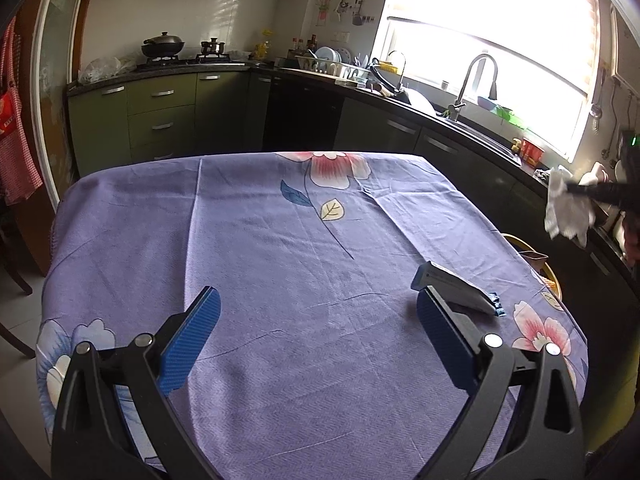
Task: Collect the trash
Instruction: 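Carry the tissues over the trash bin and open the right gripper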
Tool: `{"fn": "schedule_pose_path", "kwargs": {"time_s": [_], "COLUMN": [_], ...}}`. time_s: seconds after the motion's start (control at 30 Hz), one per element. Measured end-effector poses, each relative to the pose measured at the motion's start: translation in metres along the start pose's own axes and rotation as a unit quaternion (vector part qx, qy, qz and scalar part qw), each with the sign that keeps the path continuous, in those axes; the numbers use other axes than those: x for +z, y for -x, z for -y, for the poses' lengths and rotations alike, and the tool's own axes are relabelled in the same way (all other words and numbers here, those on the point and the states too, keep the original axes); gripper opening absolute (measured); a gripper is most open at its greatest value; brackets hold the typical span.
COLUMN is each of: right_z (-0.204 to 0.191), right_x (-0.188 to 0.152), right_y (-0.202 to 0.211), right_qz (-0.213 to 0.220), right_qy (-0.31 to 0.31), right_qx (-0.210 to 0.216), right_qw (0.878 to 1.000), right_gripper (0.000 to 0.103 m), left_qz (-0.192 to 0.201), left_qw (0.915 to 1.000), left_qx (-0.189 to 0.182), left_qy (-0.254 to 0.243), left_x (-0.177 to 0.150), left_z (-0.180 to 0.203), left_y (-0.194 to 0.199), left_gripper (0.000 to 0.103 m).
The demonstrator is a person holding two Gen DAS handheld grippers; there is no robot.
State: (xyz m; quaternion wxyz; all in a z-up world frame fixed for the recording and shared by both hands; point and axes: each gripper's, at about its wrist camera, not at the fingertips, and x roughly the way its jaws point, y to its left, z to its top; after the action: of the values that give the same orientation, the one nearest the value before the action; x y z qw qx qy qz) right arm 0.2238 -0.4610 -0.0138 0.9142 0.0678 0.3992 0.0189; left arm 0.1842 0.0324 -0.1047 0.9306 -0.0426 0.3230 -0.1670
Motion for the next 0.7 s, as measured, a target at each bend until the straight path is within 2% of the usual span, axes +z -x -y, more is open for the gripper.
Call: {"fn": "schedule_pose_path", "kwargs": {"time_s": [0.13, 0.2, 0.23, 0.27, 0.33, 0.5, 0.6, 0.7], "right_z": [0.066, 0.088, 0.098, 0.102, 0.111, 0.109, 0.087, 0.064], "right_x": [-0.019, -0.027, -0.031, -0.032, -0.037, -0.043, -0.041, -0.043], "right_y": [-0.029, -0.044, -0.053, -0.059, -0.065, -0.049, -0.036, -0.026], "right_qz": [-0.028, -0.043, -0.047, -0.051, -0.051, -0.029, -0.023, -0.019], "right_qy": [-0.055, -0.069, -0.074, -0.074, -0.077, -0.079, -0.062, -0.043], "right_qx": [-0.047, -0.064, -0.081, -0.098, -0.126, -0.104, -0.080, -0.058], "right_qw": [0.997, 0.995, 0.993, 0.991, 0.988, 0.991, 0.995, 0.997], "right_gripper": [0.010, 0.017, 0.035, 0.049, 0.050, 0.056, 0.059, 0.060], "left_qz": [-0.001, -0.002, -0.002, -0.003, -0.005, -0.018, -0.028, -0.048], "left_qw": [1.0000, 0.9999, 0.9999, 0.9999, 0.9999, 0.9996, 0.9990, 0.9959], "left_qx": [0.001, 0.001, 0.001, 0.000, 0.000, -0.007, -0.029, -0.070], "left_qy": [-0.007, -0.010, -0.011, -0.013, -0.016, -0.019, -0.017, -0.031], "left_x": [-0.001, -0.002, -0.002, -0.002, -0.003, -0.005, -0.005, -0.003], "left_z": [0.003, 0.004, 0.005, 0.006, 0.007, 0.010, 0.016, 0.032], "left_y": [-0.002, -0.003, -0.004, -0.004, -0.005, -0.011, -0.012, -0.013], "left_gripper": [0.094, 0.094, 0.094, 0.094, 0.094, 0.094, 0.094, 0.094]}}
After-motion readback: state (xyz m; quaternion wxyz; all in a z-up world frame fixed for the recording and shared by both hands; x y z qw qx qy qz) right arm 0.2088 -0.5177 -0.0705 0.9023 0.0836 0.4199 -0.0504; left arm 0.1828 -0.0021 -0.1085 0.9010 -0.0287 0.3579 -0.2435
